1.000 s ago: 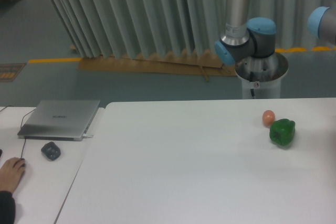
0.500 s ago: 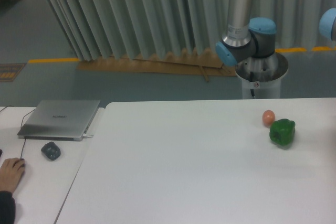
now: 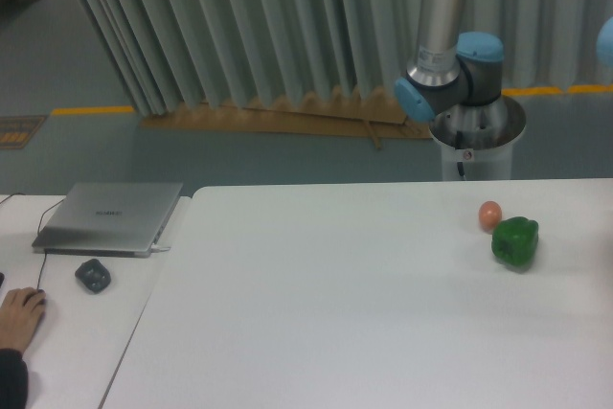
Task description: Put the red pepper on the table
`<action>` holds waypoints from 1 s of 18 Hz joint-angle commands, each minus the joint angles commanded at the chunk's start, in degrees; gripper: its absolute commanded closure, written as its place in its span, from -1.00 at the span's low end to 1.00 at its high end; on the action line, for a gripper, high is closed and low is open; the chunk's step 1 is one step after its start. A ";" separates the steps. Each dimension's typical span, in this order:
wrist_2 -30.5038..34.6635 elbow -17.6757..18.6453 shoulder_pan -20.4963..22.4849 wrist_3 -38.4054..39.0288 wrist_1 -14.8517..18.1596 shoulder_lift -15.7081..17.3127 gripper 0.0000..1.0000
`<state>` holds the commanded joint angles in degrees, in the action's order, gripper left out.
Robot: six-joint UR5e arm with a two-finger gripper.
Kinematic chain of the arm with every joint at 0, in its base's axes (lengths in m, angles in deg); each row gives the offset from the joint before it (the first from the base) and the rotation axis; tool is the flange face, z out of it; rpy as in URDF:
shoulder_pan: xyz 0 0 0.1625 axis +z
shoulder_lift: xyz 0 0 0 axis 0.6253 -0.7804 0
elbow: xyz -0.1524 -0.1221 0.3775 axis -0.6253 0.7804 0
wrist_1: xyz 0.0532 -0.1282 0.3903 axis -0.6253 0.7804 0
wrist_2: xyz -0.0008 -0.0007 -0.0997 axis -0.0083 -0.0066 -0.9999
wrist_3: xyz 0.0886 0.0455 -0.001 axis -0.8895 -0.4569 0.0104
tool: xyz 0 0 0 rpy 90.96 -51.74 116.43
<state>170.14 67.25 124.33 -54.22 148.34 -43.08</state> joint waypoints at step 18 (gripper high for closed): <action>2.55 0.00 -0.88 14.93 -5.72 -7.12 -1.00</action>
<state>172.69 67.25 123.45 -39.29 142.62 -50.20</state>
